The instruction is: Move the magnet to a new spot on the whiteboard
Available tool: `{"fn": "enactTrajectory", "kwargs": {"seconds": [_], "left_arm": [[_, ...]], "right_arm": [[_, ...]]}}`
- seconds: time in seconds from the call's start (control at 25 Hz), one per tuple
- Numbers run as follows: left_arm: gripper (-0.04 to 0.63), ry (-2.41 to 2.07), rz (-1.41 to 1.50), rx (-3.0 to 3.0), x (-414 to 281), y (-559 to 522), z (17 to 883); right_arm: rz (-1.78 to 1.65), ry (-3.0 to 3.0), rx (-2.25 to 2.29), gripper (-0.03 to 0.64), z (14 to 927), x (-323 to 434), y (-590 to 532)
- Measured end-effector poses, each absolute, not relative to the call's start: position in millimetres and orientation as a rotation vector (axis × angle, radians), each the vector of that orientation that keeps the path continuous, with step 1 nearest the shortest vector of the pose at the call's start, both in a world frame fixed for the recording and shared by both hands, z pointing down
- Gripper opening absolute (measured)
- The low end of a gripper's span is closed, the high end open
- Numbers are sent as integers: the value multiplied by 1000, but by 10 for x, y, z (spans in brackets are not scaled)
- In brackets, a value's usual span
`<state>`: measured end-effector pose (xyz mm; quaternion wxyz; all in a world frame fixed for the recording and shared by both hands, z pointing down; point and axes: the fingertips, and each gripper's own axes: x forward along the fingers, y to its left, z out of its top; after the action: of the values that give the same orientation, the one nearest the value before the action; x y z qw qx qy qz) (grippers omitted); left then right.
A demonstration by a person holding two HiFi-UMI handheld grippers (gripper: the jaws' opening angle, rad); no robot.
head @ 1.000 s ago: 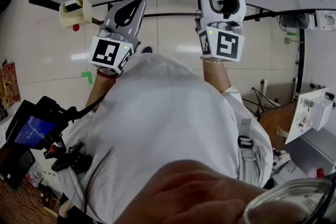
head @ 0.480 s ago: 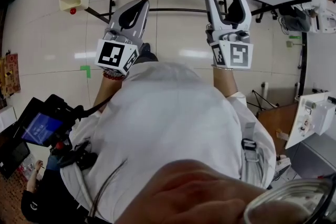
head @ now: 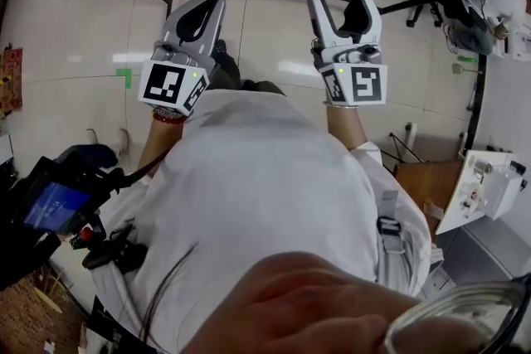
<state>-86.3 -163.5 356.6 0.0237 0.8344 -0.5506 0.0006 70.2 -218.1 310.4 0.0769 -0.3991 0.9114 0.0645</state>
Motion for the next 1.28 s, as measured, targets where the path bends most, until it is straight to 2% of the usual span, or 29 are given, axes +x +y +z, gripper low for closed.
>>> {"fn": "enactTrajectory", "kwargs": {"seconds": [0.28,0.6,1.04,1.28], "left_arm": [[6,-1721,25,2551,-1160,-1464,3528],[6,-1600,-15,2646,-881,-1313,3532],[6,-1545,-17,2635,-1417,-225,3409],[6,-1620,-36,2616,-1441,78,3323]], "right_arm": [[28,2734,-1169,278,3188,520,-1992],[80,2696,-1321,278,3166,917,-1604],[-74,2648,-1320,278,3069,364,-405],[-51,2621,-1362,278,3030,725,-314]]}}
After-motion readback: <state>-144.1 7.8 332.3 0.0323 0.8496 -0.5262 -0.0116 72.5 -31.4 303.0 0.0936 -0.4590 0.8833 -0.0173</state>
